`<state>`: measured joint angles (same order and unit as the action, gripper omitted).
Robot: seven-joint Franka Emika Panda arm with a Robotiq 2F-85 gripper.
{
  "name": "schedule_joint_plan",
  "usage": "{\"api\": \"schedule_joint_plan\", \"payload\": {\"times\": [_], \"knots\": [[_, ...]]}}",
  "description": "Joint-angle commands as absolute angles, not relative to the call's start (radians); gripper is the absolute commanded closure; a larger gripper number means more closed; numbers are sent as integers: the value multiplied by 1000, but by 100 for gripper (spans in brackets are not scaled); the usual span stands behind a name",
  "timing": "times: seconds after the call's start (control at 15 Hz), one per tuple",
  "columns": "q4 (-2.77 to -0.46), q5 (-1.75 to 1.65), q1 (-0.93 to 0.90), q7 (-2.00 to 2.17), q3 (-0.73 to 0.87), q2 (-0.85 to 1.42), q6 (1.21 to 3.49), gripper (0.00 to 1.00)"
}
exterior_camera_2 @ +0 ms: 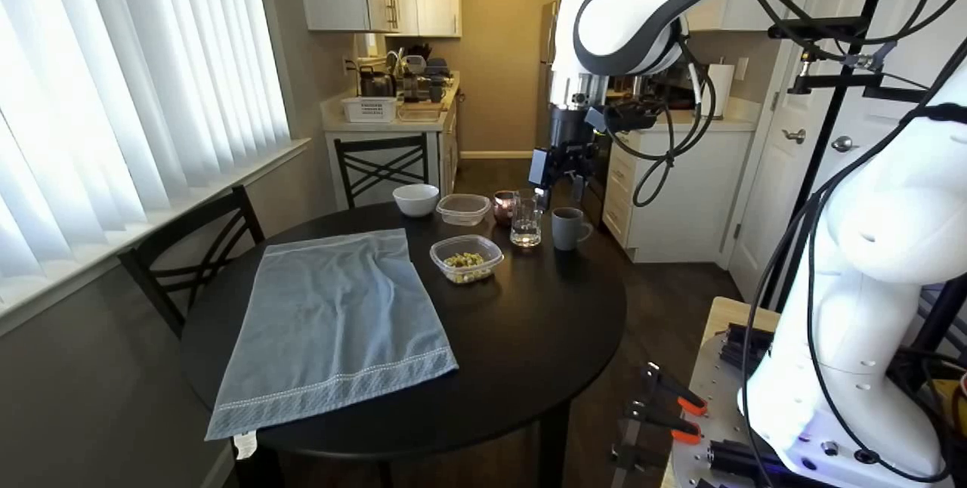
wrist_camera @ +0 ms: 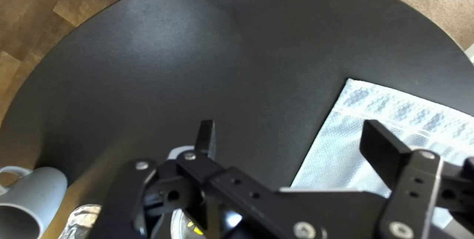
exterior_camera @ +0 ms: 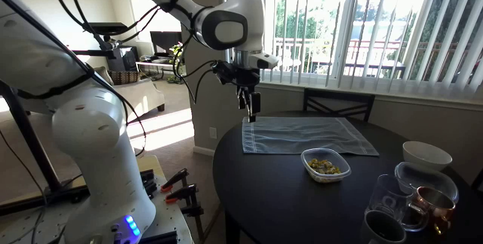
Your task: Pour the candy from the clear bowl onto the table.
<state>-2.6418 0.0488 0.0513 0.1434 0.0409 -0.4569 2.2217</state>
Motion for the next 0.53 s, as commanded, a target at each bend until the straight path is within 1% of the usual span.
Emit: {"api": "schedule_joint_plan", "payload": {"times": [0.0,0.2,0.47], "knots": [[-2482,-91,154,77,91,-352,2142,0],[-2323,-230,215,43,135,-251,2058,0],[-2093,-226,196,-135,189,-73,2013,0]]}}
